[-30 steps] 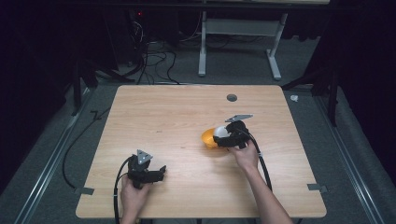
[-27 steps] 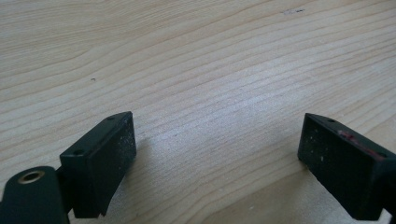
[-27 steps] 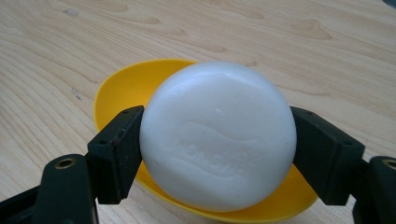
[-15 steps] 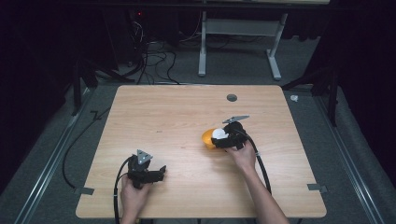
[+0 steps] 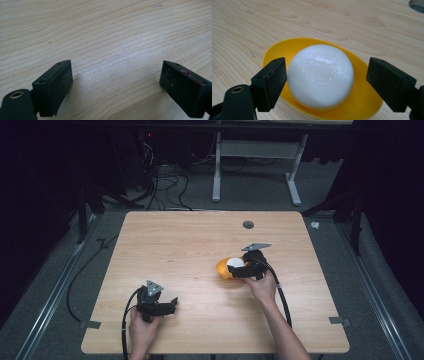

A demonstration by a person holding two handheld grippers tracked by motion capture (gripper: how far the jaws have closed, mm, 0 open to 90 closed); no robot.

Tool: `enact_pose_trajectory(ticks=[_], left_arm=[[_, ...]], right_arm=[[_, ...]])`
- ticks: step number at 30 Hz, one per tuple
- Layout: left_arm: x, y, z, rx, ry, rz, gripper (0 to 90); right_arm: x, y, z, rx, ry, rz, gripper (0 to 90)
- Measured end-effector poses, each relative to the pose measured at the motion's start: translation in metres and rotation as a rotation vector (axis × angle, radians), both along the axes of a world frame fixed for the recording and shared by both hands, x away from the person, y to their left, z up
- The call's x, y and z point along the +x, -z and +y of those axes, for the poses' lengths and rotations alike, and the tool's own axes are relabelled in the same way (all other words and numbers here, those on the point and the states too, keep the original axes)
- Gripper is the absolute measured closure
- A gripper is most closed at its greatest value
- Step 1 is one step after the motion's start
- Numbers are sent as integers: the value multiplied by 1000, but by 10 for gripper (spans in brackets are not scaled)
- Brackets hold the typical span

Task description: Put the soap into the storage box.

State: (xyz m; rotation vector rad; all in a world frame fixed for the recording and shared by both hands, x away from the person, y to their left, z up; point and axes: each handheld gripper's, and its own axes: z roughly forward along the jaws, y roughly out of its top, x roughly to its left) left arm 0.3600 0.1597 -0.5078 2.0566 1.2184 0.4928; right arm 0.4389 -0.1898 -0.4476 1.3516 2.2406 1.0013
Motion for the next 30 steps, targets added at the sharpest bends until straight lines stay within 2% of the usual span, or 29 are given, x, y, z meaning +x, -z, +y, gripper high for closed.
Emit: enact_pose_trajectory(ticks=[5, 14, 24, 30], left_arm=[[0, 0, 0, 0, 0, 0, 116], [0, 0, 0, 0, 0, 0, 116], [0, 0, 0, -1, -1, 0, 117], [0, 0, 0, 0, -1, 0, 117]], right_arm=[[-5, -5, -8, 18, 15, -36, 187], [-13, -10, -24, 60, 42, -64, 206], [-21, -18, -40, 85, 70, -97, 227], [-25, -21, -47, 83, 77, -112, 230]])
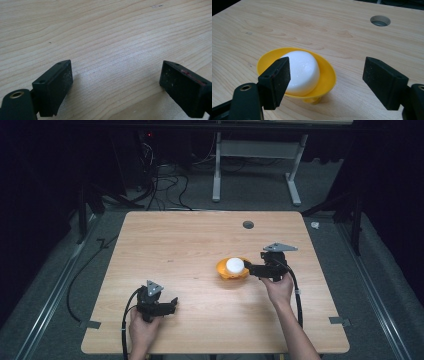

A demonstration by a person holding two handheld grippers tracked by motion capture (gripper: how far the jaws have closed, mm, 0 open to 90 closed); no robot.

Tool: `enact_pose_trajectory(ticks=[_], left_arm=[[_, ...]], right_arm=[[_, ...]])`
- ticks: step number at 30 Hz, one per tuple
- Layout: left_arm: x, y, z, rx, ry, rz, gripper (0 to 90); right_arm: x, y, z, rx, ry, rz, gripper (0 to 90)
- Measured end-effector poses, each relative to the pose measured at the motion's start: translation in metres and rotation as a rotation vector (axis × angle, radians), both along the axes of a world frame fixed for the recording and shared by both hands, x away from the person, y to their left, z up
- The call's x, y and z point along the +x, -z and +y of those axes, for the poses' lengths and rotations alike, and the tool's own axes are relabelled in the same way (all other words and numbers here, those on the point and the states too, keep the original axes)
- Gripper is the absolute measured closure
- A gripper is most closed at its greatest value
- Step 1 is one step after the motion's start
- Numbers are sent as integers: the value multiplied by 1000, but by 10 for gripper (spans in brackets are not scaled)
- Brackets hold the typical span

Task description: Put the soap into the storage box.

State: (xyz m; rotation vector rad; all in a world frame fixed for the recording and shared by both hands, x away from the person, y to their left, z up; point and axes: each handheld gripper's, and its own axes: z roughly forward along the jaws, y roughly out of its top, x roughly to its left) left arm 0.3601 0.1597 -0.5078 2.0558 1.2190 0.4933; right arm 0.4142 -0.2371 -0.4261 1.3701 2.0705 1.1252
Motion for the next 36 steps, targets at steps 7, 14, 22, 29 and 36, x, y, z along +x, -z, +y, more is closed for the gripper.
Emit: enact_pose_trajectory(ticks=[7, 14, 22, 29, 36], left_arm=[[0, 0, 0, 0, 0, 0, 117], [0, 0, 0, 1, 0, 0, 117], [0, 0, 0, 0, 0, 0, 117], [0, 0, 0, 0, 0, 0, 117], [0, 0, 0, 0, 0, 0, 117]], right_arm=[[-5, -4, -5, 5, 6, -17, 235], [-11, -8, -11, 5, 15, -32, 237], [-17, -8, -18, 7, 30, -46, 252], [-23, -8, -25, 12, 44, -53, 257], [-29, -10, -33, 21, 65, -58, 260]])
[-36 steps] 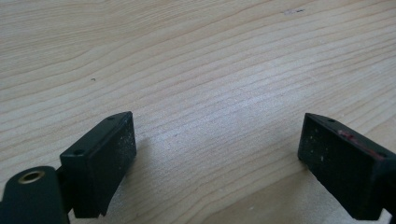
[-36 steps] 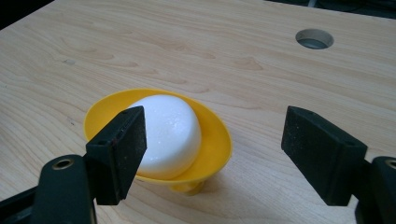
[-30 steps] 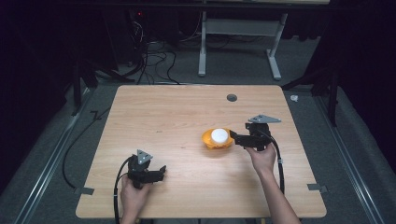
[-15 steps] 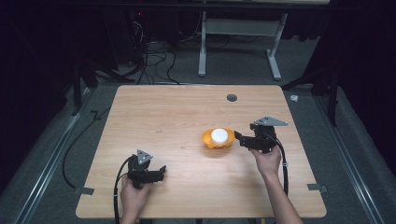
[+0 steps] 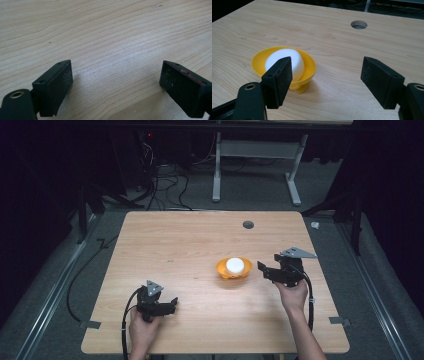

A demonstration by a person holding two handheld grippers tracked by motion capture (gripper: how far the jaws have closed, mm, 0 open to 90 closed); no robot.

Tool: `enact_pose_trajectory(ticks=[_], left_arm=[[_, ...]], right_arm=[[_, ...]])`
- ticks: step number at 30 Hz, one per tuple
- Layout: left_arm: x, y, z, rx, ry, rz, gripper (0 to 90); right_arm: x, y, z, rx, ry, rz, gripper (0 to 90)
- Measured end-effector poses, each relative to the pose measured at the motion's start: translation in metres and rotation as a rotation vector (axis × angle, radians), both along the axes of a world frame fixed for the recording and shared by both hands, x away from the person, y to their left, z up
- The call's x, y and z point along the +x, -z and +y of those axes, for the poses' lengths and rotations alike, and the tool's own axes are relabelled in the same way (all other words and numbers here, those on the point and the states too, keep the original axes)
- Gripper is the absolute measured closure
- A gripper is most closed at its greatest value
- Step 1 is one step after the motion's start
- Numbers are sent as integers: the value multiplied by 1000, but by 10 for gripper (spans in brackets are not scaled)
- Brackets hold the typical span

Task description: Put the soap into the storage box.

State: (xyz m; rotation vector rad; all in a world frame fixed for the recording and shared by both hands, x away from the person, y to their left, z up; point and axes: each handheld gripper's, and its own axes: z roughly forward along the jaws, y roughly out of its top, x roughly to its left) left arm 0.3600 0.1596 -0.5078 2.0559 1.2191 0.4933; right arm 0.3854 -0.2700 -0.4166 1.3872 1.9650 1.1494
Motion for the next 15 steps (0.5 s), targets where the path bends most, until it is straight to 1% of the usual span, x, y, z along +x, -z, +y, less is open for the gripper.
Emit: enact_pose_trajectory(ticks=[15], left_arm=[[0, 0, 0, 0, 0, 0, 117]], right_arm=[[-13, 0, -13, 17, 29, -16, 264]])
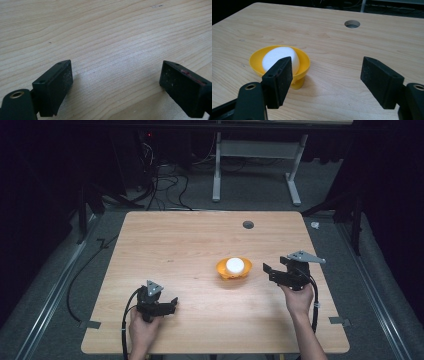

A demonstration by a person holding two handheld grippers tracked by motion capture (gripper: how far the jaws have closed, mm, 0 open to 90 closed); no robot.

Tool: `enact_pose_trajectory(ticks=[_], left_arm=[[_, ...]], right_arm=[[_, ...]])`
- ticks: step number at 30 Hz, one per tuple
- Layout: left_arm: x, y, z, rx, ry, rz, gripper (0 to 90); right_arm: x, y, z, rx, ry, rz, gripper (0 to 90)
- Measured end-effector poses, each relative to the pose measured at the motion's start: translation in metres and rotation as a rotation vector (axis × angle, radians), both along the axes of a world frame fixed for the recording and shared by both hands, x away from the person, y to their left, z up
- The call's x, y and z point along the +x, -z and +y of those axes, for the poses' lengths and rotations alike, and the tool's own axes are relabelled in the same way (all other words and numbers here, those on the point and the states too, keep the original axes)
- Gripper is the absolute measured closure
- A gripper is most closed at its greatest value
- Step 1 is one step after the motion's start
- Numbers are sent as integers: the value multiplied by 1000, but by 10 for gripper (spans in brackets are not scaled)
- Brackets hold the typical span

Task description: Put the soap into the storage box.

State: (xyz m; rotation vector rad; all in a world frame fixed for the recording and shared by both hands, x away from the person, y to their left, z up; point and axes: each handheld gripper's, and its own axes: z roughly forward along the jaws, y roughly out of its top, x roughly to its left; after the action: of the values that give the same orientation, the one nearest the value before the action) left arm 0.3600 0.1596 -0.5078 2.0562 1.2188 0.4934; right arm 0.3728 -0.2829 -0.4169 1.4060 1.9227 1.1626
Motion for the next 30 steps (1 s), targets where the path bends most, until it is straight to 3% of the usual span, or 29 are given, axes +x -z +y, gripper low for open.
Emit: enact_pose_trajectory(ticks=[12, 30], left_arm=[[0, 0, 0, 0, -1, 0, 117], [0, 0, 0, 1, 0, 0, 118]], right_arm=[[-14, -1, -11, 20, 17, -4, 273], [-32, 14, -23, 44, 50, 28, 286]])
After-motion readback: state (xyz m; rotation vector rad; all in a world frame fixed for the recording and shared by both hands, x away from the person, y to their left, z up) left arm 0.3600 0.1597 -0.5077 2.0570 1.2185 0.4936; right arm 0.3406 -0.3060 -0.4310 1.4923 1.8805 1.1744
